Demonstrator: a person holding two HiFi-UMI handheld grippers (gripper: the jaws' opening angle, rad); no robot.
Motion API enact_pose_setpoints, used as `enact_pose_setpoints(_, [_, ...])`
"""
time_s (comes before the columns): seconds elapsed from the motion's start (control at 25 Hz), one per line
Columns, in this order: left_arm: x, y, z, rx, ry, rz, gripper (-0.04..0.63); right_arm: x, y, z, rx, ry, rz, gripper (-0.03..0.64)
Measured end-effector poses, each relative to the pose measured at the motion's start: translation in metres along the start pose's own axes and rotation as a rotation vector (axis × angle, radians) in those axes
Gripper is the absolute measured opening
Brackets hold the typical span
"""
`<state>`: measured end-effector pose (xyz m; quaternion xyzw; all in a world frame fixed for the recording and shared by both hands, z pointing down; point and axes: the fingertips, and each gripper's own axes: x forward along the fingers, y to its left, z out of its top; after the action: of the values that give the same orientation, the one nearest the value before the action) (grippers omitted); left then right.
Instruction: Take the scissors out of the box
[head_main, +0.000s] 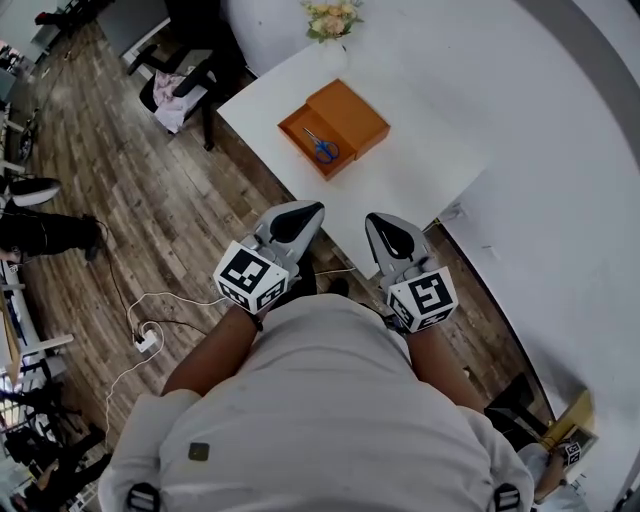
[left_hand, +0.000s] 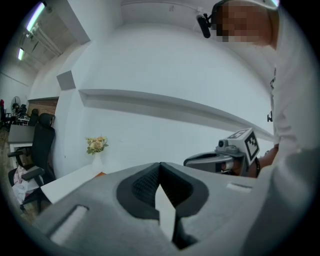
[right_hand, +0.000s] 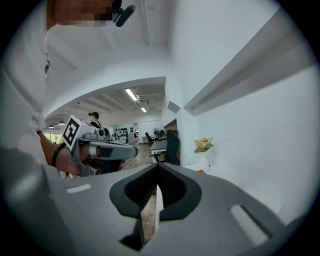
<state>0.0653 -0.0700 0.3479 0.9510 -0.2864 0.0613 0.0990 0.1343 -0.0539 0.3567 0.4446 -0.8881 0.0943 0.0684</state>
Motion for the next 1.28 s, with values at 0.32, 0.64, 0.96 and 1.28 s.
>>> enact_pose_setpoints(0.32, [0.033, 0.046, 0.008, -0.013, 0.006, -0.05, 0.005, 0.04, -0.031, 0.005, 0.01, 0.032, -0.05, 0.011])
enact_pose_setpoints(0.64, [0.054, 0.113, 0.001, -0.043, 0.049, -0.079, 0.005, 0.115, -0.056, -0.022, 0.027, 0.158, -0.042, 0.014])
enact_pose_setpoints(0.96, [0.079, 0.177, -0.004, -0.076, 0.08, -0.11, 0.005, 0.188, -0.083, -0.041, 0.02, 0.285, -0.037, 0.037])
enact_pose_setpoints(1.28, [0.099, 0.208, -0.017, -0.116, 0.116, -0.142, 0.005, 0.227, -0.102, -0.077, 0.04, 0.444, -0.041, 0.074])
